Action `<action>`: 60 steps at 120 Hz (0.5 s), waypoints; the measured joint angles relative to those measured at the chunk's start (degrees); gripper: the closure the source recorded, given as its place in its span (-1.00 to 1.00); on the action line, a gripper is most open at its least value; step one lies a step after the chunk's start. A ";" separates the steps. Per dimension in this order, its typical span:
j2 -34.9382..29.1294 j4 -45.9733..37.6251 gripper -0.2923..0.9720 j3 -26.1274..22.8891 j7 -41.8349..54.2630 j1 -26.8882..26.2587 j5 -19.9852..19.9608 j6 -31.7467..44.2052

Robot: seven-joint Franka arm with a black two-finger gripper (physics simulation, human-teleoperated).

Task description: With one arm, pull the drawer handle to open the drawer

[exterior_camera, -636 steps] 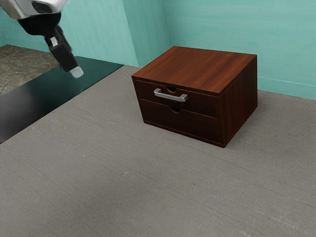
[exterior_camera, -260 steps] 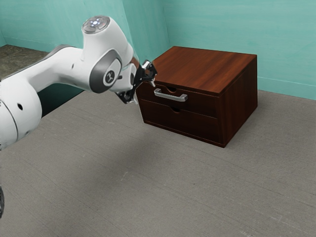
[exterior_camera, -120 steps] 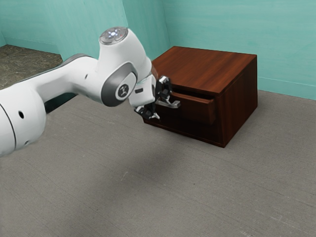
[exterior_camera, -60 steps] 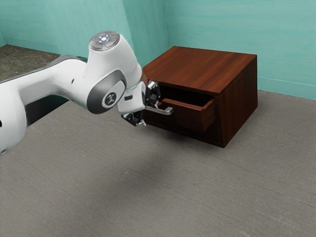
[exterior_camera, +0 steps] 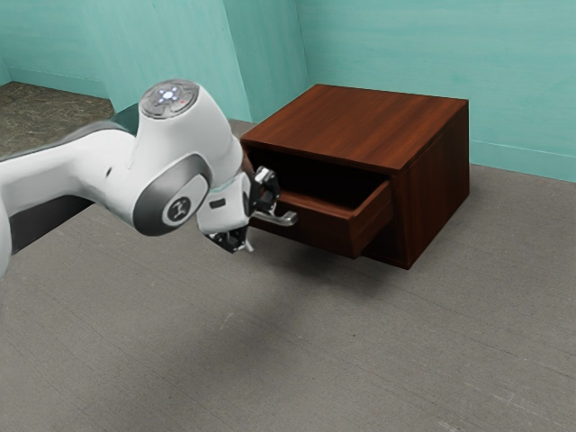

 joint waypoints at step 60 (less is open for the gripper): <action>-13.59 13.09 -0.41 -0.03 -6.09 -0.50 -5.70 -19.04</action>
